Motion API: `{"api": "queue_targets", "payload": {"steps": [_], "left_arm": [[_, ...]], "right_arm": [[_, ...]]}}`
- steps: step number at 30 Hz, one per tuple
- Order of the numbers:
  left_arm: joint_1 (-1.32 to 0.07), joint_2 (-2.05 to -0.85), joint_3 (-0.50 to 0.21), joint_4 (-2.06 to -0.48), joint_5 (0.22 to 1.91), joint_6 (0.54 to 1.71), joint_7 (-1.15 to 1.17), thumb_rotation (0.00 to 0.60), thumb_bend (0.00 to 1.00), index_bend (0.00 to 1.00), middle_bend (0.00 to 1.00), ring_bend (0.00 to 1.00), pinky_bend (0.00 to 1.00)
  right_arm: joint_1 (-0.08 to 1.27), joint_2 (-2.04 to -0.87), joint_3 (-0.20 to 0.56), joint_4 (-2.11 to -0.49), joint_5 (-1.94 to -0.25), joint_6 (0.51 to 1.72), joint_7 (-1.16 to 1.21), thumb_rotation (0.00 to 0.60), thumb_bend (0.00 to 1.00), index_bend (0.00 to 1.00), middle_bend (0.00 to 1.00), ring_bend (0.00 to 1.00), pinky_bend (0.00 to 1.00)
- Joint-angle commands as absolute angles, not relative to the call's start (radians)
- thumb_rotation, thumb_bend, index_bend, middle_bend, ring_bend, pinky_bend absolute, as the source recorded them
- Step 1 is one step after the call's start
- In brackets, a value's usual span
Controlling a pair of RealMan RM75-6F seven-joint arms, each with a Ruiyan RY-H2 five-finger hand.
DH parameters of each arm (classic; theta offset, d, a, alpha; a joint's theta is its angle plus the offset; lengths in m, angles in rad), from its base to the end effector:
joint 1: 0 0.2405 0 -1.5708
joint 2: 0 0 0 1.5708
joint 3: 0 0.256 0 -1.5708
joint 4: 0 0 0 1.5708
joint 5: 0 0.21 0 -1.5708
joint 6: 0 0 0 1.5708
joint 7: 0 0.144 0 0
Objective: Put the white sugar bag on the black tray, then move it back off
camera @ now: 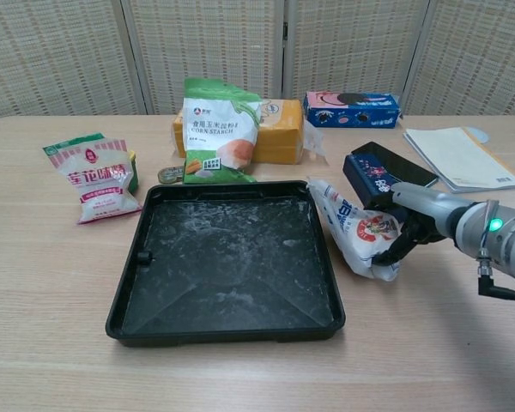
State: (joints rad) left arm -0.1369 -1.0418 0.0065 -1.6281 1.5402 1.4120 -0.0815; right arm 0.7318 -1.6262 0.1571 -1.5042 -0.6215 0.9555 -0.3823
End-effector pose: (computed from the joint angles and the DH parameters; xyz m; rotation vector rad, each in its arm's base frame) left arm -0.3088 0.1845 0.1635 -1.5039 -0.9664 -0.8896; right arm -0.1892 -0.3210 -0.0515 1.5963 -1.4580 0.7021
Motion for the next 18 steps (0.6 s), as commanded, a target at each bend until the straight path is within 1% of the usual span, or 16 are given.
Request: {"api": "queue_targets", "payload": {"steps": [1,5,10,14,18], "left_arm": [[-0.14,-1.047,0.004,-1.627,1.534,1.404,-0.069,0.6,0.22,0.04,0.01,0.11,0.39],[-0.147,-1.06,-0.002,-1.625,1.514,1.387,-0.038,0.6,0.22,0.04,0.01,0.12,0.39],[-0.155,-1.075,-0.009,-1.625,1.489,1.368,0.0,0.6,0.22,0.04,0.01,0.12,0.39],[-0.16,-1.086,-0.013,-1.625,1.476,1.357,0.027,0.6,0.22,0.04,0.01,0.12,0.39],[-0.165,-1.097,-0.014,-1.623,1.467,1.346,0.054,0.6,0.22,0.04,0.01,0.12,0.39]], "right_arm": [[0.751,-1.537,0.176,-1.548,-0.688,0.873,-0.355,0.6,0.45,0.66,0.7,0.89,1.0],[0.772,-1.423,0.202,-1.639,-0.757,0.815,-0.333,0.6,0.45,0.68,0.7,0.89,1.0],[0.779,-1.315,0.218,-1.735,-0.8,0.783,-0.302,0.6,0.45,0.68,0.7,0.89,1.0],[0.806,-1.226,0.229,-1.787,-0.8,0.672,-0.244,0.6,0.45,0.69,0.7,0.89,1.0],[0.877,-1.146,0.209,-1.826,-0.755,0.575,-0.266,0.6,0.45,0.69,0.7,0.89,1.0]]}}
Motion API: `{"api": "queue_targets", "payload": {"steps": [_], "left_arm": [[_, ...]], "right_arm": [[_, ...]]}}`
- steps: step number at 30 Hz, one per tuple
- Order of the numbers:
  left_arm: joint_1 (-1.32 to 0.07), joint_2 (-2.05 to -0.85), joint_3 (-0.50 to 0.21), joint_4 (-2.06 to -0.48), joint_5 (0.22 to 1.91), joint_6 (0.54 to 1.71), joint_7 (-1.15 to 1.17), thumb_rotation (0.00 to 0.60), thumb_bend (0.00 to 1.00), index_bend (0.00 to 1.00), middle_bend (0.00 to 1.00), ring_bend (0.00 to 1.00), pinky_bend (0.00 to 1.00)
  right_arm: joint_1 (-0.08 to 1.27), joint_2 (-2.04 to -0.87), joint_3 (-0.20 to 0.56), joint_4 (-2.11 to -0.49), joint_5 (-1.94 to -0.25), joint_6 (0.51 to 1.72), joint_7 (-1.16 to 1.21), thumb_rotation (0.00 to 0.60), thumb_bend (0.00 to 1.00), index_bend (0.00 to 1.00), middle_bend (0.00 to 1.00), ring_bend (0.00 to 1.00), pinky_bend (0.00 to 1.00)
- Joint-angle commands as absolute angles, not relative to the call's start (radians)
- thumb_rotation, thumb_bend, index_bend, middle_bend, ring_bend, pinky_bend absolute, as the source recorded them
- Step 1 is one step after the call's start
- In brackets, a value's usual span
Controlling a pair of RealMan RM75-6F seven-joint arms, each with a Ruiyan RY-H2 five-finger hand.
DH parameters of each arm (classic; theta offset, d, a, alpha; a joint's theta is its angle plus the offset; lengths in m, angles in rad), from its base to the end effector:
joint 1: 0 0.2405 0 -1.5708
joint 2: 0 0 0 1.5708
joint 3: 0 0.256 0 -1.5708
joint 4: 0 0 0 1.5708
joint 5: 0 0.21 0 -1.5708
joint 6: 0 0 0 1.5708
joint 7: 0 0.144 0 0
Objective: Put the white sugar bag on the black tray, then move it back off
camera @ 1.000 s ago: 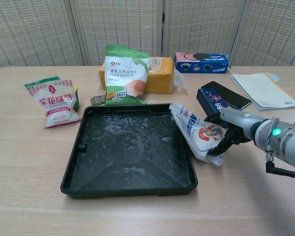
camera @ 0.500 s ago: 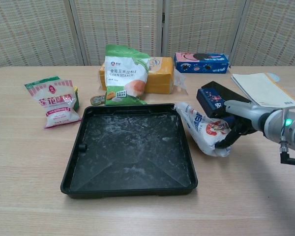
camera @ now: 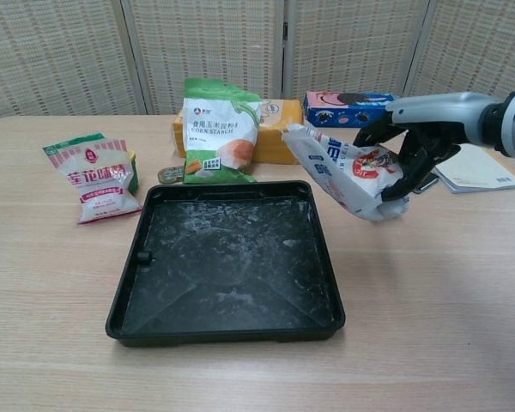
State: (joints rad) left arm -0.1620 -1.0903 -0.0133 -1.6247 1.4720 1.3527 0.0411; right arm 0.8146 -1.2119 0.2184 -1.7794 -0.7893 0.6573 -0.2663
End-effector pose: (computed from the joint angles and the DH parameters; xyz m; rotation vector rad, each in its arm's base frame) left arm -0.3110 0.1958 0.1467 -1.5151 -0.9433 -0.7989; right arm -0.1383 -0.3396 0.0394 1.9257 -1.3487 0.7751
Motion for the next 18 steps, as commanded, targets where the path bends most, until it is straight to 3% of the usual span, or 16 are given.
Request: {"api": "queue_targets", "payload": {"steps": [1,10,18], "left_arm": [[-0.167,-1.099,-0.014,-1.622,1.465,1.343,0.058,0.6,0.22,0.04,0.01,0.12,0.39],[-0.173,-1.113,-0.017,-1.62,1.445,1.328,0.091,0.6,0.22,0.04,0.01,0.12,0.39],[-0.175,-1.116,-0.017,-1.618,1.444,1.328,0.093,0.6,0.22,0.04,0.01,0.12,0.39]], "right_arm": [[0.898,-1.126,0.202,-1.839,-0.739,0.555,-0.273,0.6,0.45,0.69,0.7,0.88,1.0],[1.157,-0.957,0.09,-1.948,-0.517,0.441,-0.327,0.6,0.45,0.69,0.7,0.88,1.0],[1.473,-0.889,-0.121,-1.959,-0.287,0.346,-0.338,0.6,0.45,0.69,0.7,0.88,1.0]]}}
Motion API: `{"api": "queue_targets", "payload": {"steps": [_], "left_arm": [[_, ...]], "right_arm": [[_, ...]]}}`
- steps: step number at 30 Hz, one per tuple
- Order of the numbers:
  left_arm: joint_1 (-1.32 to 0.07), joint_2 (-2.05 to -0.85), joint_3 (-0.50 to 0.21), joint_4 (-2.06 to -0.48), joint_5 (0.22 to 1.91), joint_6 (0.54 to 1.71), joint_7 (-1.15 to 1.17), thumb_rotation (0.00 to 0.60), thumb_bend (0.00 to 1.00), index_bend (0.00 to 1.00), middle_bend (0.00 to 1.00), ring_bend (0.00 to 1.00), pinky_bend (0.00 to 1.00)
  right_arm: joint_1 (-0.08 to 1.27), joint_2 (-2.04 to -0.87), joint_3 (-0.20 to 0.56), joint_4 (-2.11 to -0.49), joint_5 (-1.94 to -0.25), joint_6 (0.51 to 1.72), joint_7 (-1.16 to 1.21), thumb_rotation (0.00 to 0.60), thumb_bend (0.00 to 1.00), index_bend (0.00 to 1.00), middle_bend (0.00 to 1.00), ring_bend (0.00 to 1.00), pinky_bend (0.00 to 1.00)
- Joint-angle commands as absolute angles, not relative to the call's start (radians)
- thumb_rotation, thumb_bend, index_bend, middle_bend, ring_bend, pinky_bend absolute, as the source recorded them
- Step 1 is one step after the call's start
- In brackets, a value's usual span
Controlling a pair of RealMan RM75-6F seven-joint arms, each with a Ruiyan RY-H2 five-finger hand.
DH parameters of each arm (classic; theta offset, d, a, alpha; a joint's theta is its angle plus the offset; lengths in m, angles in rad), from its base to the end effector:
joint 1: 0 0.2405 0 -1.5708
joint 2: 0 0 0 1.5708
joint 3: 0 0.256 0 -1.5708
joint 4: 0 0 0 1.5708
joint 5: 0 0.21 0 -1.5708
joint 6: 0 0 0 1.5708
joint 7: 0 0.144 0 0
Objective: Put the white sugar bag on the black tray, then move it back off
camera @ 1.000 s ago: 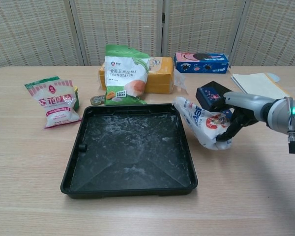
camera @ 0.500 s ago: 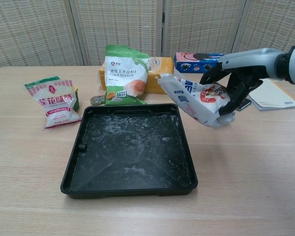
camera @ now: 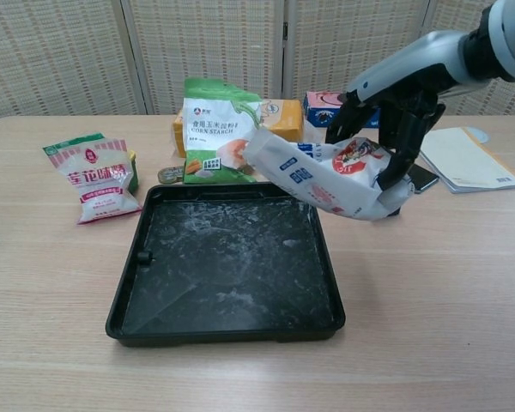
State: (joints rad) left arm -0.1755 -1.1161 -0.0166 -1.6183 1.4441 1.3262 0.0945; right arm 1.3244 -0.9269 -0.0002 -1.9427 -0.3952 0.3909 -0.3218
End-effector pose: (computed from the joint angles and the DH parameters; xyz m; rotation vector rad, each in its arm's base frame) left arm -0.3120 0.2002 0.1372 -1.5286 -0.9363 -0.7578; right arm -0.0639 -0.3404 0.0773 2.1865 -1.3090 0.4396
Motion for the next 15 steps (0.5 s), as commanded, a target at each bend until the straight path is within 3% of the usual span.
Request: {"api": "queue_targets", "payload": {"steps": [1,6,11,15], "left_arm": [[-0.175,-1.115,-0.017,-1.618,1.445,1.328,0.092,0.6,0.22,0.04,0.01,0.12,0.39],[-0.173,-1.113,-0.015,-1.619,1.453,1.335,0.086,0.6,0.22,0.04,0.01,0.12,0.39],[-0.17,-1.11,-0.014,-1.62,1.457,1.342,0.08,0.6,0.22,0.04,0.01,0.12,0.39],[-0.172,-1.111,-0.013,-1.619,1.456,1.337,0.081,0.6,0.22,0.04,0.01,0.12,0.39]], "right_arm": [[1.51,-0.888,-0.151,-1.961,-0.266,0.345,-0.342,0.6,0.45,0.69,0.7,0.88,1.0],[1.7,-0.91,-0.304,-1.979,-0.157,0.383,-0.367,0.6,0.45,0.69,0.71,0.88,1.0],[1.859,-0.96,-0.441,-2.024,-0.047,0.501,-0.433,0.6,0.46,0.69,0.71,0.88,1.0],[1.943,-1.006,-0.492,-2.053,0.044,0.564,-0.474,0.6,0.46,0.69,0.71,0.88,1.0]]}}
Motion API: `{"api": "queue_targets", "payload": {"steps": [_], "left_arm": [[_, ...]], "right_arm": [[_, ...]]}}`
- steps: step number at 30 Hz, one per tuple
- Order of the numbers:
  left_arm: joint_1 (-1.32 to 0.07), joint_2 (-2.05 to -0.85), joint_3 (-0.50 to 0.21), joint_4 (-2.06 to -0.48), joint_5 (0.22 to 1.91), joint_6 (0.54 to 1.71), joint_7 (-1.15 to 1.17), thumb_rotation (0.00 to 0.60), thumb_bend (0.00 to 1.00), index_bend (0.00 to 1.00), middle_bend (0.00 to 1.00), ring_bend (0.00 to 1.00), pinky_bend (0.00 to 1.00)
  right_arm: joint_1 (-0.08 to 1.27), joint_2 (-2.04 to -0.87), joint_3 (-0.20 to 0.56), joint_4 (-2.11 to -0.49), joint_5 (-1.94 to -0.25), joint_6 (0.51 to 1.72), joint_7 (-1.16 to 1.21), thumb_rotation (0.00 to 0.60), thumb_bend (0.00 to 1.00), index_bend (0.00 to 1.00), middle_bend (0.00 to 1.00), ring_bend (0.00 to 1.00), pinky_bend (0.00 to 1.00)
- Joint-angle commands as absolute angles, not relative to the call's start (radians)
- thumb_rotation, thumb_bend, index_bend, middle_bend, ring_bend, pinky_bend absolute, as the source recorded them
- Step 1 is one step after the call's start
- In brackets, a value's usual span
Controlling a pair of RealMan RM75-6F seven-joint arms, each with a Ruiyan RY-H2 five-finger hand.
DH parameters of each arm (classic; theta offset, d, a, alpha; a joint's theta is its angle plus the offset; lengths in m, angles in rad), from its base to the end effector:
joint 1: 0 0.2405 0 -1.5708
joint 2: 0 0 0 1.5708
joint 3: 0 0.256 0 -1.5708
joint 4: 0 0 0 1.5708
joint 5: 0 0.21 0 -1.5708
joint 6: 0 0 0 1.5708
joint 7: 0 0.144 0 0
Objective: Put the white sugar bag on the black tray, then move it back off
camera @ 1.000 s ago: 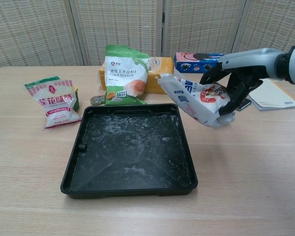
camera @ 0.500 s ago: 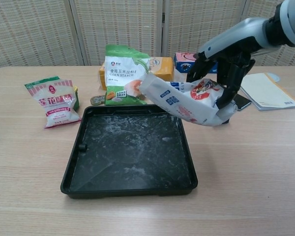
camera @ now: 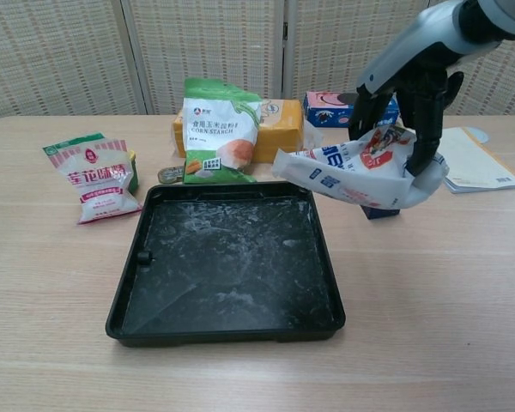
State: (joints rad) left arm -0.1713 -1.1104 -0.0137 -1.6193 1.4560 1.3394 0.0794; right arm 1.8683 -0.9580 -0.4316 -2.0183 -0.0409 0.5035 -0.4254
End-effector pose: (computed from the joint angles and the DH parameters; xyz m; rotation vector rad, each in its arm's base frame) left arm -0.3112 0.1985 0.1397 -1.5257 -0.9343 -0.7737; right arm -0.0380 -0.3425 0.0916 2.1211 -1.0674 0.1477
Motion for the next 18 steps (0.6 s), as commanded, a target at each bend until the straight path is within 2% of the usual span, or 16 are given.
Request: {"api": "queue_targets", "payload": {"steps": [1,10,18], "left_arm": [[-0.173,-1.111,-0.013,-1.619,1.456,1.336,0.082,0.6,0.22,0.04,0.01,0.12,0.39],[-0.17,-1.107,-0.015,-1.619,1.455,1.344,0.07,0.6,0.22,0.04,0.01,0.12,0.39],[-0.172,-1.106,-0.015,-1.617,1.456,1.339,0.066,0.6,0.22,0.04,0.01,0.12,0.39]], "right_arm": [[1.957,-1.017,-0.499,-2.053,0.062,0.571,-0.48,0.6,0.46,0.69,0.71,0.88,1.0],[2.025,-1.102,-0.528,-1.975,0.168,0.504,-0.484,0.6,0.47,0.71,0.72,0.88,1.0],[2.025,-1.078,-0.525,-1.948,0.148,0.438,-0.415,0.6,0.47,0.71,0.72,0.88,1.0]]}}
